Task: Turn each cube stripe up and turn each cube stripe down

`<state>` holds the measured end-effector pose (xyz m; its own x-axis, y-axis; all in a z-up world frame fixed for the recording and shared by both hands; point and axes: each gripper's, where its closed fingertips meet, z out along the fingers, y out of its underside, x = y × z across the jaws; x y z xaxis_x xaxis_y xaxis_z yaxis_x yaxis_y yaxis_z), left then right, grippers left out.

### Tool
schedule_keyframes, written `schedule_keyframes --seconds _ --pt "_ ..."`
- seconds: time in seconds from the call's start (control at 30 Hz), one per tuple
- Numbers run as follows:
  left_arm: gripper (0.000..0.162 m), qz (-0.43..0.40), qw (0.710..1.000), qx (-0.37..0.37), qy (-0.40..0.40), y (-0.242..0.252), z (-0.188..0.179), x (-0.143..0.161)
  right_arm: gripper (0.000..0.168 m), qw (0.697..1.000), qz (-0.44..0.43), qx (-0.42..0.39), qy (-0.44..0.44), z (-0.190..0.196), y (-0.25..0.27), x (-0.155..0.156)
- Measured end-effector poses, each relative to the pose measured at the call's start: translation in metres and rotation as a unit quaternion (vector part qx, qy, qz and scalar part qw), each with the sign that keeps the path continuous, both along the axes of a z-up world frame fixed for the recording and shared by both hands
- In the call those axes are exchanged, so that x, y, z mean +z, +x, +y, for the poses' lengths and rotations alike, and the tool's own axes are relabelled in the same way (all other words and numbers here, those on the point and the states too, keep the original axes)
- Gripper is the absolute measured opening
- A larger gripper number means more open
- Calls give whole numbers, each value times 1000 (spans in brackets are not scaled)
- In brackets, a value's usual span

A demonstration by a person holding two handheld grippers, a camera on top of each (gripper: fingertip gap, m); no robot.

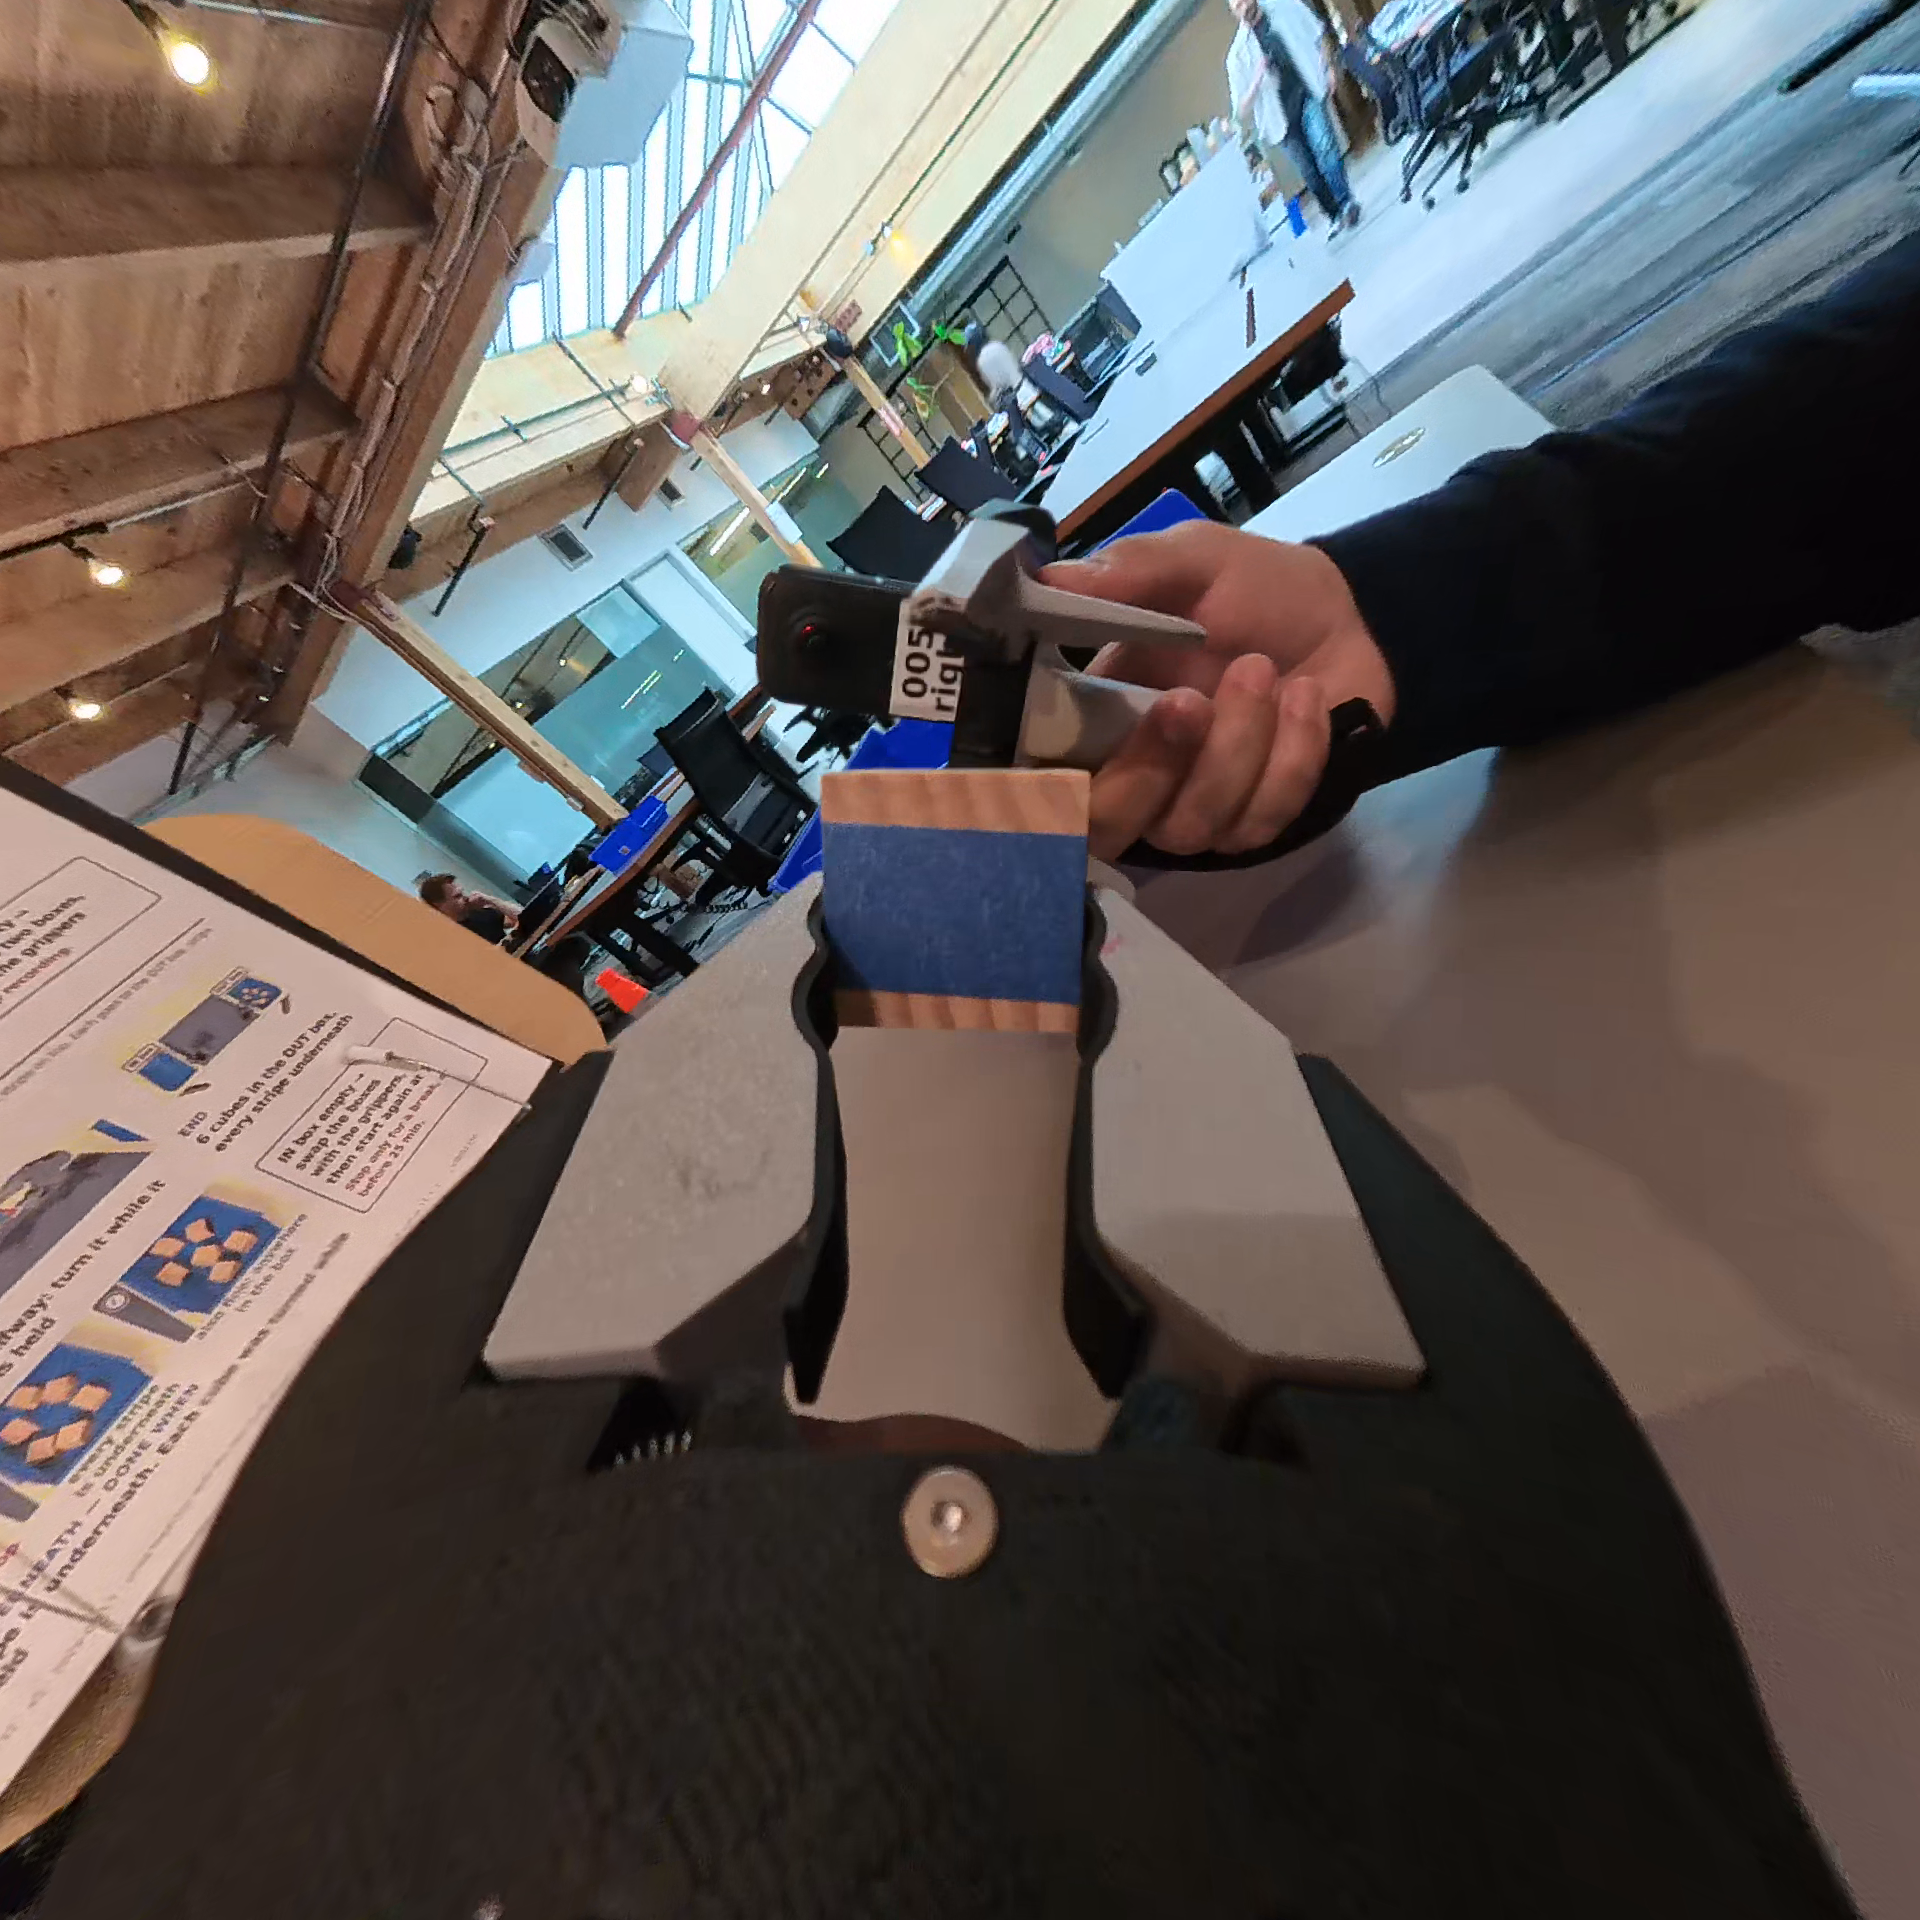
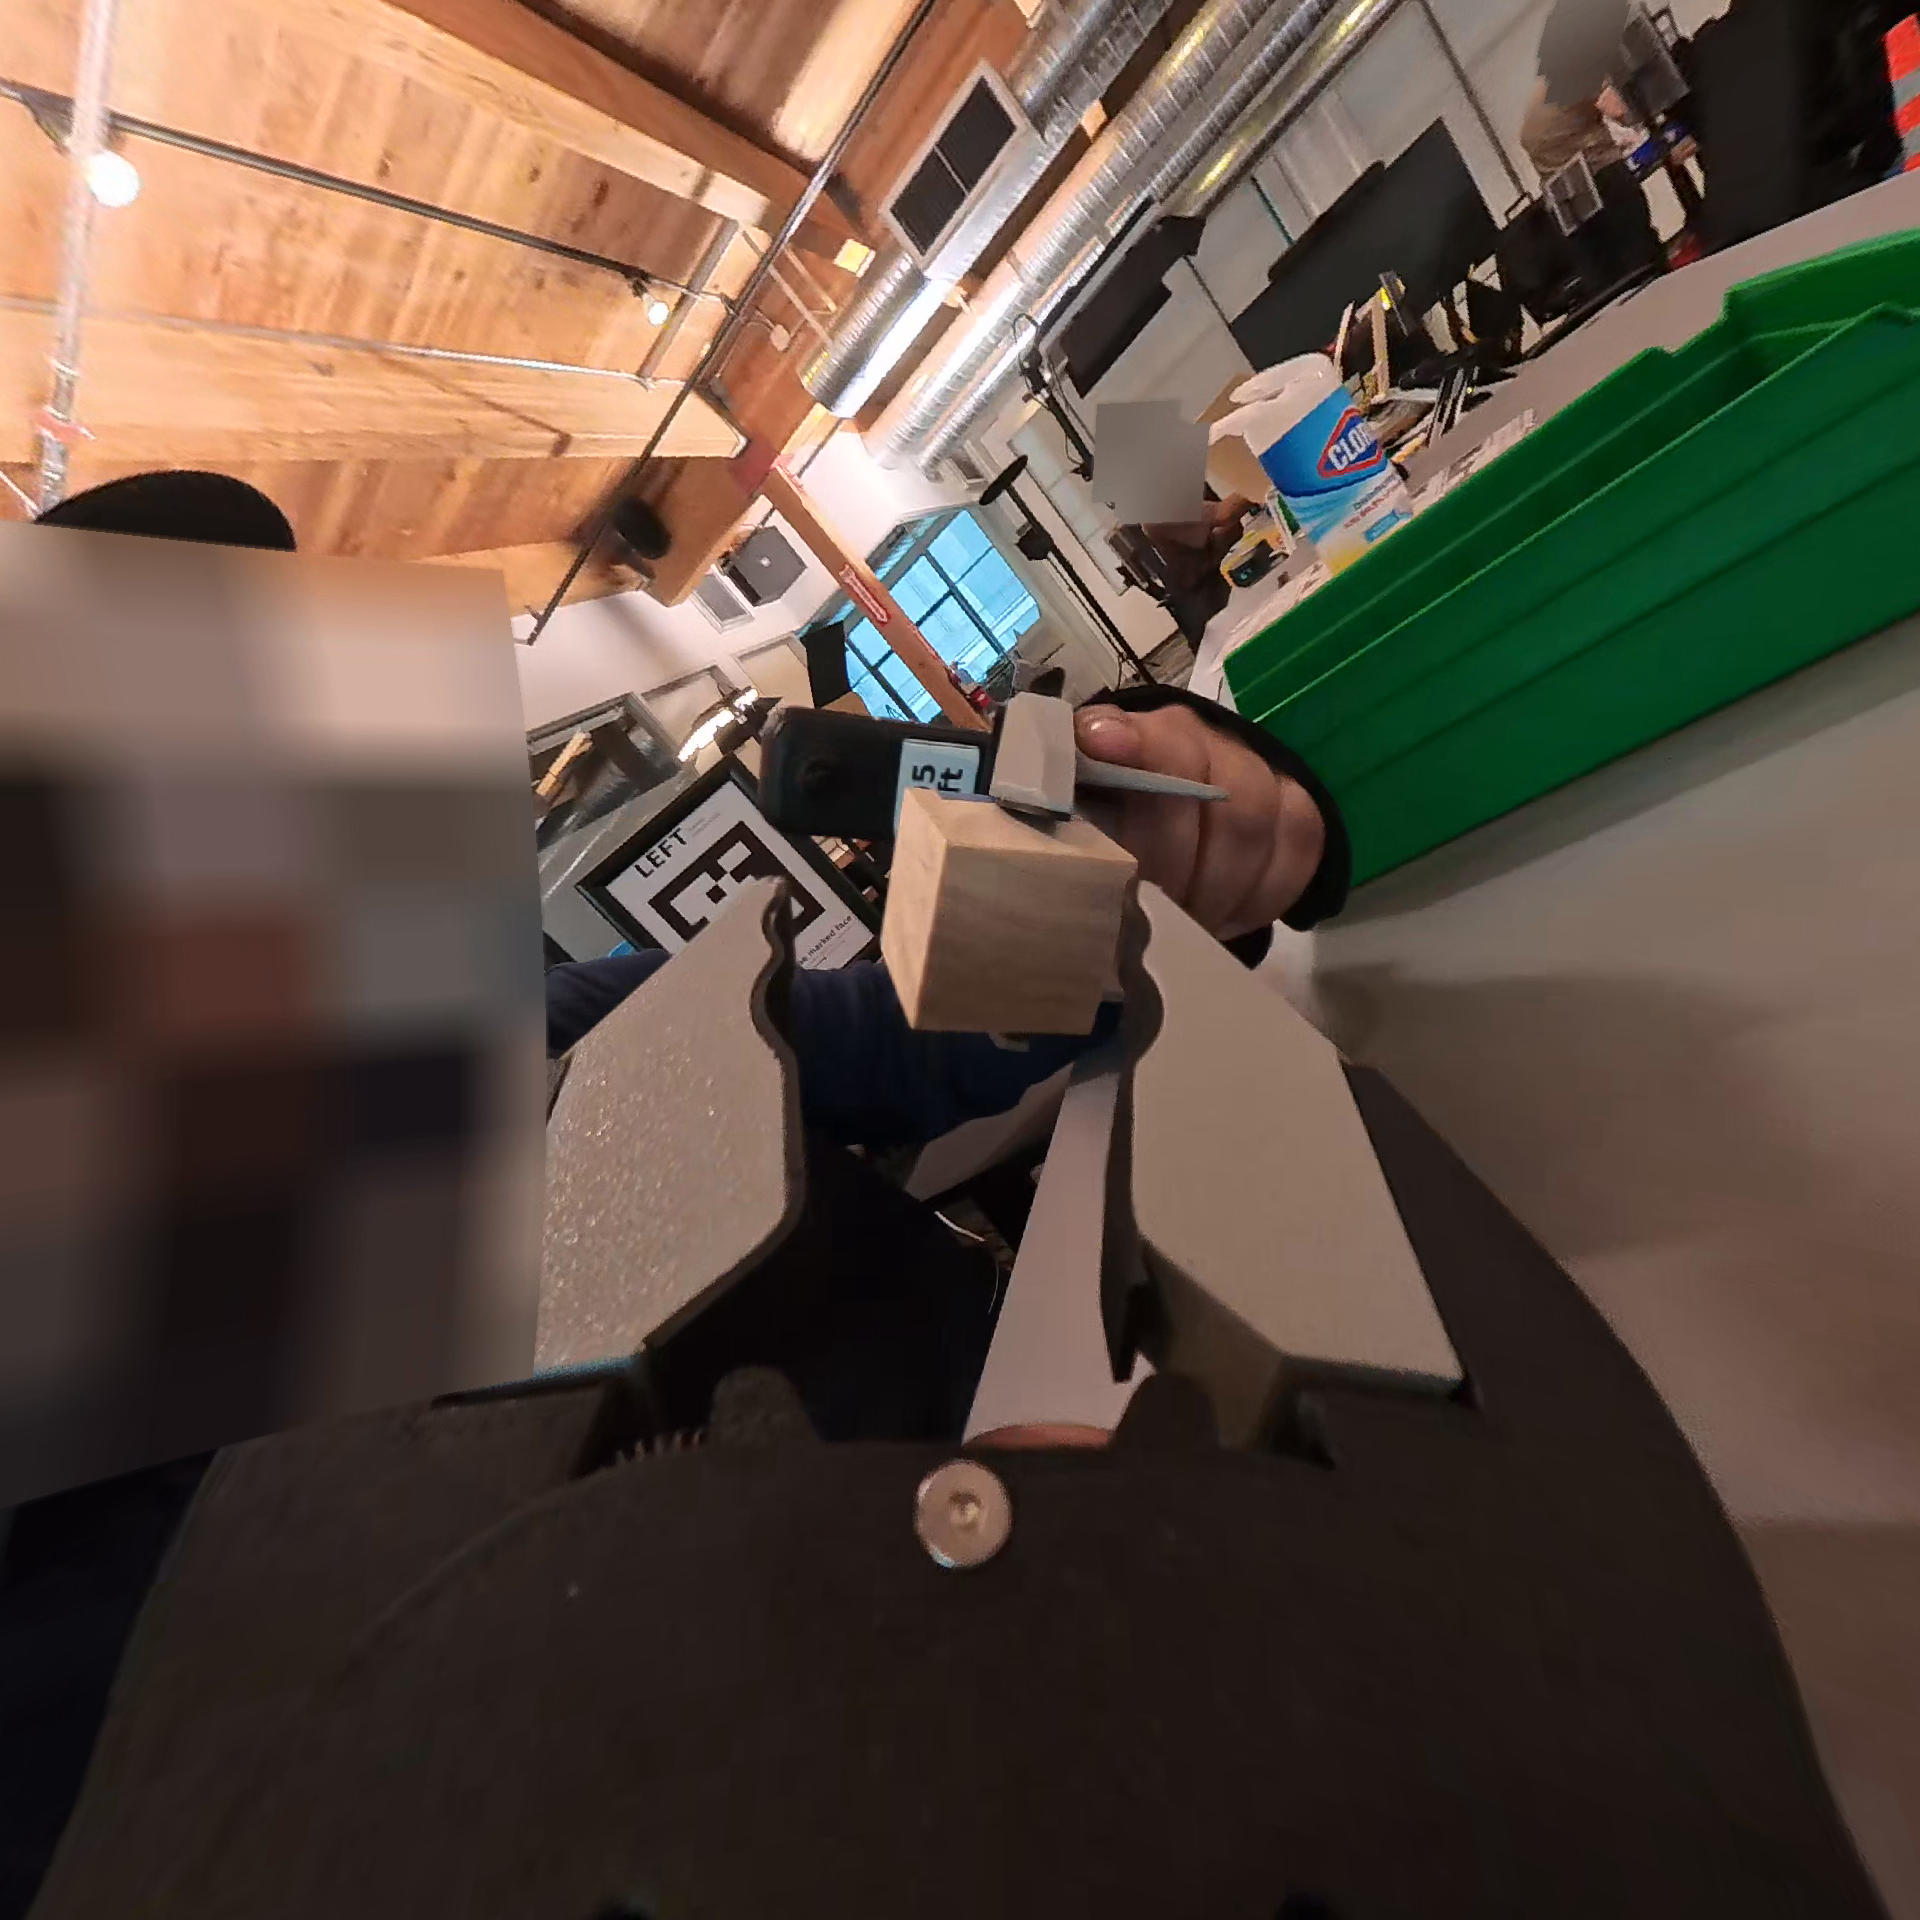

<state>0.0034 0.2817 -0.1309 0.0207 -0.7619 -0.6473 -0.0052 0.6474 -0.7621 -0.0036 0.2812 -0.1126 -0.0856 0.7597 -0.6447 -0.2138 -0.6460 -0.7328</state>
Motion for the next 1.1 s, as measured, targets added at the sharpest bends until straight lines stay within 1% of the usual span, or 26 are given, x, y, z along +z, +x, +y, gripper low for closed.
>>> schedule_keyframes --seconds 0.07,0.13,0.27,0.37,0.5,0.57,0.63,0.7,0.73,0.77,0.8,0.83,0.87,0.9,0.97,1.0,1.03,1.07,1.1 --pt "43 -6 1000 -12 -6 -3 -2 -1 61 1000 -10 1 -2 0 -4 -4" --pt "43 -9 1000 -24 -8 -4 -6 -3 64 1000 -10 21 -12 -3 -10 -8" --pt "43 -11 1000 -16 10 -1 -10 -4 53 997 -21 65 -24 -13 -26 -18" --pt "43 -6 1000 -4 14 2 -7 -7 45 998 -33 62 -4 -14 -32 -22" --pt "46 7 1000 31 3 5 5 -16 44 997 -75 16 15 -4 -29 -30" --pt "50 -3 998 51 -27 6 10 -14 44 996 -87 -9 36 -1 -23 -27" --pt "56 -7 997 54 -60 5 13 -10 44 990 -106 -57 67 4 -11 -19" --pt "51 -12 994 72 -87 0 22 -6 44 981 -125 -115 96 4 10 0" --pt "48 -12 991 89 -98 -2 29 -7 43 970 -144 -158 113 6 26 11" --pt "46 -5 988 109 -107 -4 38 -11 43 951 -184 -216 123 13 49 19" --pt "43 5 985 130 -112 -5 46 -18 43 922 -234 -280 128 23 78 25" --pt "42 17 982 149 -116 -6 54 -25 43 886 -286 -342 128 32 113 30" --pt "42 32 979 163 -116 -6 59 -32 43 843 -343 -397 118 41 152 30" --pt "41 44 977 174 -114 -5 62 -38 44 796 -404 -440 92 49 194 24" --pt "39 63 975 184 -111 -3 63 -47 43 700 -513 -497 13 58 279 -2" --pt "38 72 974 187 -107 -1 62 -50 44 647 -564 -513 -26 58 319 -19" --pt "36 79 974 189 -98 0 61 -53 44 605 -605 -513 -66 55 351 -37" --pt "36 85 974 191 -85 2 59 -56 44 581 -631 -505 -100 52 373 -54" --pt "36 90 975 191 -72 3 57 -58 44 564 -647 -497 -127 50 389 -70"
